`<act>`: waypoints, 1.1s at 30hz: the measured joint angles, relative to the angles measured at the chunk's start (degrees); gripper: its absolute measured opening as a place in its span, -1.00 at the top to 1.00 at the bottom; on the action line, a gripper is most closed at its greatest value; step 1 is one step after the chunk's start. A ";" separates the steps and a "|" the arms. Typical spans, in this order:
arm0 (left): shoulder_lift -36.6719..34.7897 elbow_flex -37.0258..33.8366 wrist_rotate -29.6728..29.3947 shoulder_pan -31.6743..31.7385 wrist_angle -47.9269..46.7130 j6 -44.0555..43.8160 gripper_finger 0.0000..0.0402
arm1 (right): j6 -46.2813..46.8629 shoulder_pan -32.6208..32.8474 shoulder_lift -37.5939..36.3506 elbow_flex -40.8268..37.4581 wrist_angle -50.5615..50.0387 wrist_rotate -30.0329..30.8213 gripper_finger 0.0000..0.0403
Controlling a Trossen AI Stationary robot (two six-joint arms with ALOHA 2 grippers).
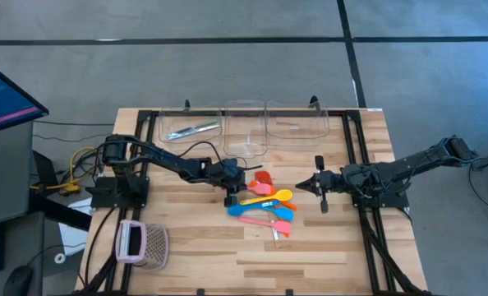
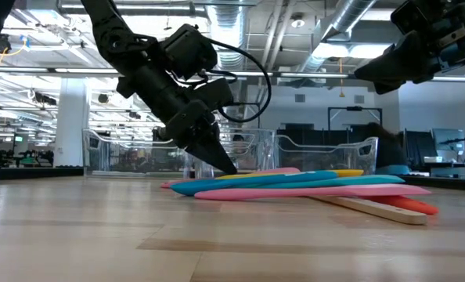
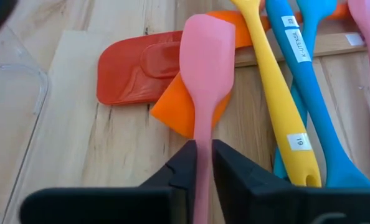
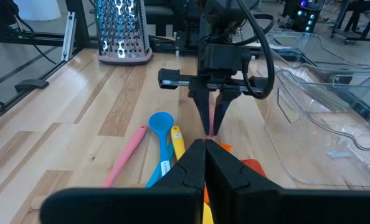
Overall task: Pick & Place Kitchen Items
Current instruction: Put the pink spatula into the middle transparent bin
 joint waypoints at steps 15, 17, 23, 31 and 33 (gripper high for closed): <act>0.46 0.00 -0.03 0.00 -1.20 -0.07 0.54 | 0.00 0.00 0.00 0.00 0.00 0.00 1.00; 0.48 0.00 -0.04 -0.02 -0.92 -0.08 0.54 | 0.00 0.00 0.00 0.00 -0.02 0.00 1.00; 1.29 0.10 -0.40 0.15 -0.63 -0.08 0.55 | 0.02 0.00 0.00 0.00 -0.01 0.00 1.00; 2.67 0.03 -0.55 0.24 -0.70 -0.10 0.55 | 0.00 0.00 0.00 0.00 -0.02 0.00 1.00; 2.56 0.02 -0.52 0.26 -0.74 -0.11 0.55 | 0.02 0.00 0.00 0.00 -0.04 0.00 1.00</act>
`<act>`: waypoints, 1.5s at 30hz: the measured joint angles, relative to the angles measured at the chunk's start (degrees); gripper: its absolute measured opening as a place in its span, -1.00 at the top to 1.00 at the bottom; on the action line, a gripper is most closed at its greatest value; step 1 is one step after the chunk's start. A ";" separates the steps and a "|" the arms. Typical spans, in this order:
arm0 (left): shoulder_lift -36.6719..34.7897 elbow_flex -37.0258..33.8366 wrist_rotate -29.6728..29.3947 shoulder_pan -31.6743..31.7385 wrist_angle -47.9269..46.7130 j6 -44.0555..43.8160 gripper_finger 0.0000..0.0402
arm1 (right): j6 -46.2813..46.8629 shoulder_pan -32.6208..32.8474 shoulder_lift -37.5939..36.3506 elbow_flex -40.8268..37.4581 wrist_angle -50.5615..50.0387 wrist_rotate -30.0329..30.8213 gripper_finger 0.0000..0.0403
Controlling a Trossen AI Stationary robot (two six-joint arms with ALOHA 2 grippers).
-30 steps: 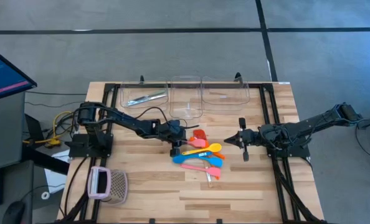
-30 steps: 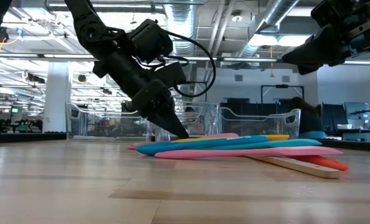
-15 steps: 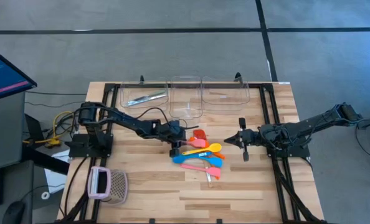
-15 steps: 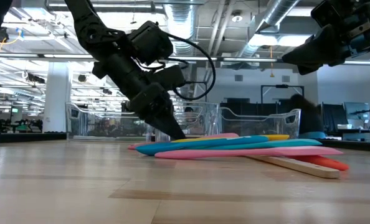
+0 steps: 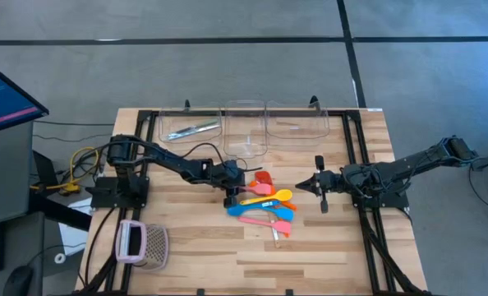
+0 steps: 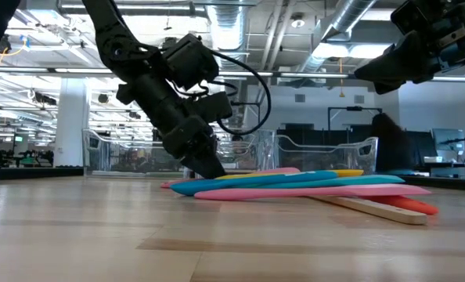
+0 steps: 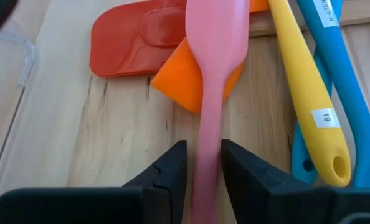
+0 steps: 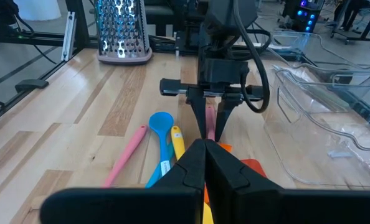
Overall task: Pick & Place Kitchen Items
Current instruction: Put the pink spatula into the middle transparent bin
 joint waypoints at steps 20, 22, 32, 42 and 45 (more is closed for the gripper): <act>-0.20 0.02 0.02 0.02 -0.07 -0.42 0.93 | -0.02 0.00 0.00 0.00 0.01 0.00 1.00; -0.20 0.01 0.02 0.02 -0.07 -0.37 0.95 | -0.02 0.00 0.00 0.00 -0.05 0.00 1.00; -0.20 0.00 -1.15 0.01 -0.07 0.04 0.95 | 0.23 0.00 0.00 0.00 -0.11 0.00 1.00; -1.08 -0.05 -2.04 -0.10 -0.44 2.26 0.96 | 0.44 0.02 0.00 0.00 -0.13 0.00 1.00; -3.13 -0.09 -2.35 -0.31 -0.63 3.15 0.96 | 0.48 0.02 -0.01 0.00 -0.13 0.00 1.00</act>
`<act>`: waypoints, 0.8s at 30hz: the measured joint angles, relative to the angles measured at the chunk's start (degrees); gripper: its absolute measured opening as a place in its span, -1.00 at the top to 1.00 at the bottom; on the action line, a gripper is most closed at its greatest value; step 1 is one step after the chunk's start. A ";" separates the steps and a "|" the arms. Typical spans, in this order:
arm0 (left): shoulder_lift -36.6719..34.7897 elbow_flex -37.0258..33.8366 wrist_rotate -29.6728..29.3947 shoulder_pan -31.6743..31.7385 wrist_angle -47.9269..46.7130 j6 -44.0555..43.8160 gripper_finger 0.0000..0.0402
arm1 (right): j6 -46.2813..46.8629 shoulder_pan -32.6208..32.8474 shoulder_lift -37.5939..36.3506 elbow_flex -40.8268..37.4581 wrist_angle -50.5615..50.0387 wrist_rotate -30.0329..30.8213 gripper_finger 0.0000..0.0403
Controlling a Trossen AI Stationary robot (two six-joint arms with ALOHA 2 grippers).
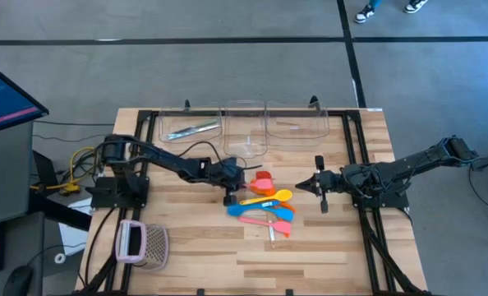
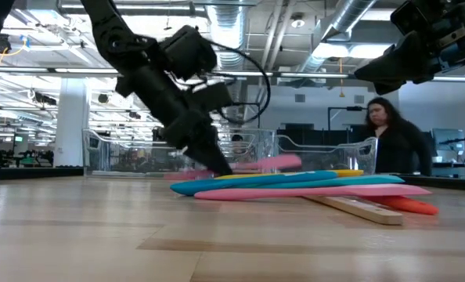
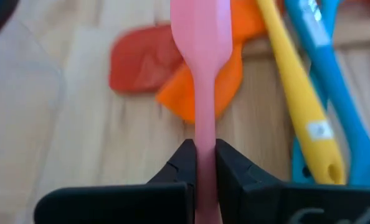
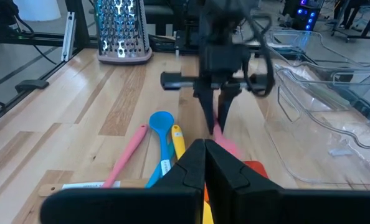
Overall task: Pick & Place Kitchen Items
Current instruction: Put the pink spatula into the middle transparent bin
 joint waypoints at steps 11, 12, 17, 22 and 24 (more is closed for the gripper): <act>-15.11 0.02 -6.09 -0.72 -1.62 4.35 0.96 | 1.01 0.02 0.00 0.00 -0.02 0.00 1.00; -16.93 0.02 -7.59 -0.68 -1.61 4.56 0.96 | 1.01 0.02 0.01 0.00 -0.02 0.00 1.00; -24.15 0.04 -14.90 1.52 3.14 4.66 0.96 | 1.01 -0.02 -0.01 0.00 -0.02 0.00 1.00; -26.51 0.07 -15.48 6.19 13.94 2.75 0.96 | 1.01 -0.04 -0.01 0.00 0.13 0.00 1.00; -26.51 0.07 -15.55 8.13 15.88 1.40 0.96 | 1.01 -0.03 -0.01 0.00 0.13 0.00 1.00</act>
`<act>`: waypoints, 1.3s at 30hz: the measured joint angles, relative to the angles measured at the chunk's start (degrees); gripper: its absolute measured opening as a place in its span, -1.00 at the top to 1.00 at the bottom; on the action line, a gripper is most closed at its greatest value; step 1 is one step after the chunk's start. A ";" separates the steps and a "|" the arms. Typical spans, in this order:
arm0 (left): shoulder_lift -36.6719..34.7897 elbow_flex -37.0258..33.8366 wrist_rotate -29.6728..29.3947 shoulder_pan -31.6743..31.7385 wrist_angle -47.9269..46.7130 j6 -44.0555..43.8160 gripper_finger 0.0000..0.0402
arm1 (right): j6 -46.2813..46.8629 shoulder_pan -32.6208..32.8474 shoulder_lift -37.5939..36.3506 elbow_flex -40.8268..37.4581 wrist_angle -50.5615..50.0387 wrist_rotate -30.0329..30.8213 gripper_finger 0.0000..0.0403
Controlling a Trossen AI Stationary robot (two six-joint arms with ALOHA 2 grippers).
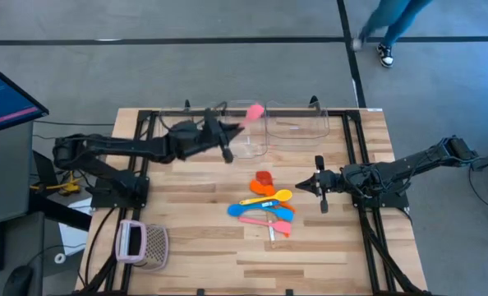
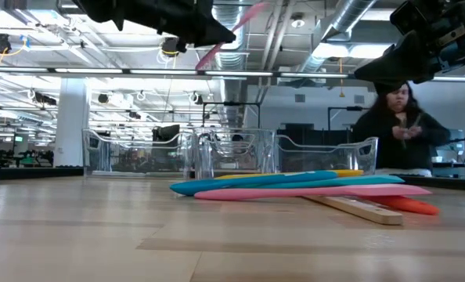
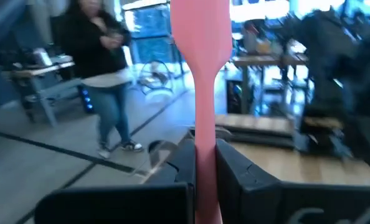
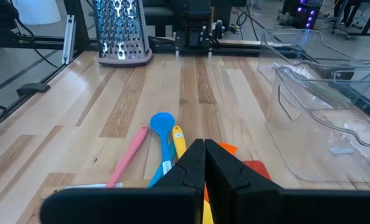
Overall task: Pick & Place Kitchen Items
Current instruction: Put the pink spatula into the middle transparent bin
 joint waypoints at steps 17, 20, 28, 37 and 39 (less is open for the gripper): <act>16.08 15.47 -1.15 8.31 -14.57 -12.25 0.96 | -0.02 -0.01 0.00 0.00 -0.09 0.00 1.00; 18.76 18.70 -1.23 9.70 -20.82 -15.64 0.96 | -0.02 -0.01 0.00 0.00 -0.15 0.02 1.00; 22.98 19.82 -1.18 12.74 -24.71 -25.48 0.96 | -0.02 -0.01 0.02 0.00 -0.42 0.01 1.00; 27.02 19.82 0.86 13.73 -25.34 -28.65 0.96 | -0.50 0.00 0.04 -0.02 -0.63 0.00 1.00; 27.43 19.80 0.87 13.80 -25.81 -28.74 0.96 | -0.48 -0.01 0.05 -0.02 -0.63 0.02 1.00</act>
